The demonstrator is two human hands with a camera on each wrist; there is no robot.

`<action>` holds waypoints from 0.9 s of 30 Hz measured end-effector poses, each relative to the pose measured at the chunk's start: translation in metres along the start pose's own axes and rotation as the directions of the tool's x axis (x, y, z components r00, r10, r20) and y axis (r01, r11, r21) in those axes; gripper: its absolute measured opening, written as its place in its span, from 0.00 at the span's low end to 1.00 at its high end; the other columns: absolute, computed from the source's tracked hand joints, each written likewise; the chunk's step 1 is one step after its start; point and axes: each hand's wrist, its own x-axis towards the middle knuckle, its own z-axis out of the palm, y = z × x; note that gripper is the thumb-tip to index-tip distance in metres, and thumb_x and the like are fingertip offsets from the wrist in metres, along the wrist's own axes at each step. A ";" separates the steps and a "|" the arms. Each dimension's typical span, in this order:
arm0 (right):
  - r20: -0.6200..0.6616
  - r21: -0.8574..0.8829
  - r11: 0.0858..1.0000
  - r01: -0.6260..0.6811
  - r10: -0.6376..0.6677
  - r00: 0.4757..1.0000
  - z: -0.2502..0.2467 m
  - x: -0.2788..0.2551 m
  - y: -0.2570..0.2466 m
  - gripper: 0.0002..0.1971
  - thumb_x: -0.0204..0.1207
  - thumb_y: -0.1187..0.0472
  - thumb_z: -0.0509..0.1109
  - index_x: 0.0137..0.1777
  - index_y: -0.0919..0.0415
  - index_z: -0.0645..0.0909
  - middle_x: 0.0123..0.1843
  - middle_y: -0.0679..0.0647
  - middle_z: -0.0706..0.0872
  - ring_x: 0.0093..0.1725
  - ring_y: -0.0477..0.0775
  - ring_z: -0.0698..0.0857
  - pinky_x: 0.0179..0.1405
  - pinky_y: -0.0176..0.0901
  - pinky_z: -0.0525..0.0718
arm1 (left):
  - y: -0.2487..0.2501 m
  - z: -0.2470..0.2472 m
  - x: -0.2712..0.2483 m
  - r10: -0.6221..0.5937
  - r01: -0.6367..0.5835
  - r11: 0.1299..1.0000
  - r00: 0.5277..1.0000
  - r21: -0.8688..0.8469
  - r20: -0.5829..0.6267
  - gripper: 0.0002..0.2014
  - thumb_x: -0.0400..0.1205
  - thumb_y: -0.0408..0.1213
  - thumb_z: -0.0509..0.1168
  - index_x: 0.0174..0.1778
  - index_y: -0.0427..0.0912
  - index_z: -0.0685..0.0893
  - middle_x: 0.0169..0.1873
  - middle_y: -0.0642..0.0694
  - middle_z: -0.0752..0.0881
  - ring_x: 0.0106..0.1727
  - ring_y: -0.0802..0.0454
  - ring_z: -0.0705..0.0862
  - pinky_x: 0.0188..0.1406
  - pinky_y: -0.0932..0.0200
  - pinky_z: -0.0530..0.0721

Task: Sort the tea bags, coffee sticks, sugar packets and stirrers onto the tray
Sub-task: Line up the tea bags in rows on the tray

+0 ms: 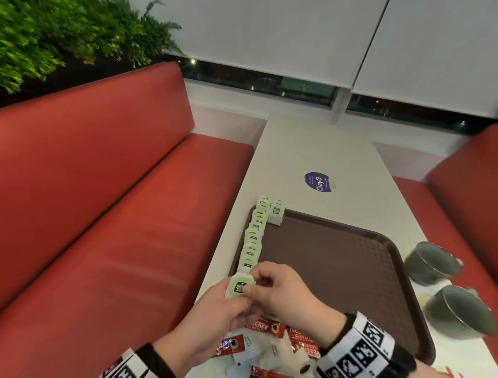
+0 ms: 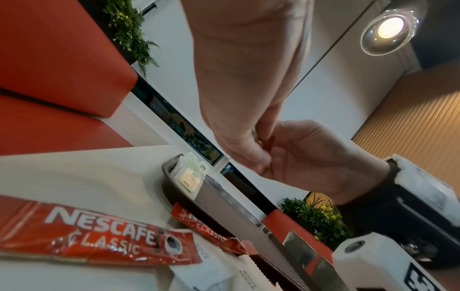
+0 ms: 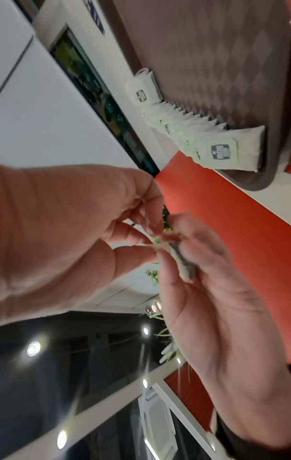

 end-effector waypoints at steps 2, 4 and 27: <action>-0.053 0.068 0.998 -0.006 0.009 0.999 -0.009 0.004 0.005 0.05 0.70 0.55 0.75 0.37 0.54 0.84 0.36 0.54 0.86 0.37 0.51 0.82 0.45 0.54 0.85 | -0.003 -0.003 0.001 0.001 0.000 1.000 0.999 0.022 -0.053 0.16 0.77 0.27 0.70 0.60 0.41 0.80 0.53 0.38 0.87 0.52 0.48 0.88 0.51 0.57 0.86; -0.168 0.041 0.999 0.006 0.001 0.986 -0.028 0.018 0.009 0.05 0.73 0.56 0.74 0.37 0.54 0.83 0.34 0.51 0.85 0.35 0.46 0.81 0.42 0.50 0.83 | -0.004 -0.008 0.002 0.001 0.003 0.999 0.996 0.041 -0.094 0.22 0.70 0.32 0.74 0.60 0.44 0.79 0.59 0.40 0.84 0.59 0.46 0.86 0.58 0.54 0.85; -0.373 -0.429 0.765 -0.480 0.334 0.866 -0.083 0.200 0.065 0.16 0.79 0.69 0.62 0.66 0.71 0.79 0.64 0.67 0.83 0.64 0.65 0.82 0.65 0.51 0.81 | -0.010 -0.084 -0.022 -0.042 -0.016 0.987 0.934 -0.160 -0.354 0.05 0.76 0.23 0.70 0.44 0.33 0.81 0.40 0.35 0.87 0.39 0.43 0.88 0.32 0.61 0.87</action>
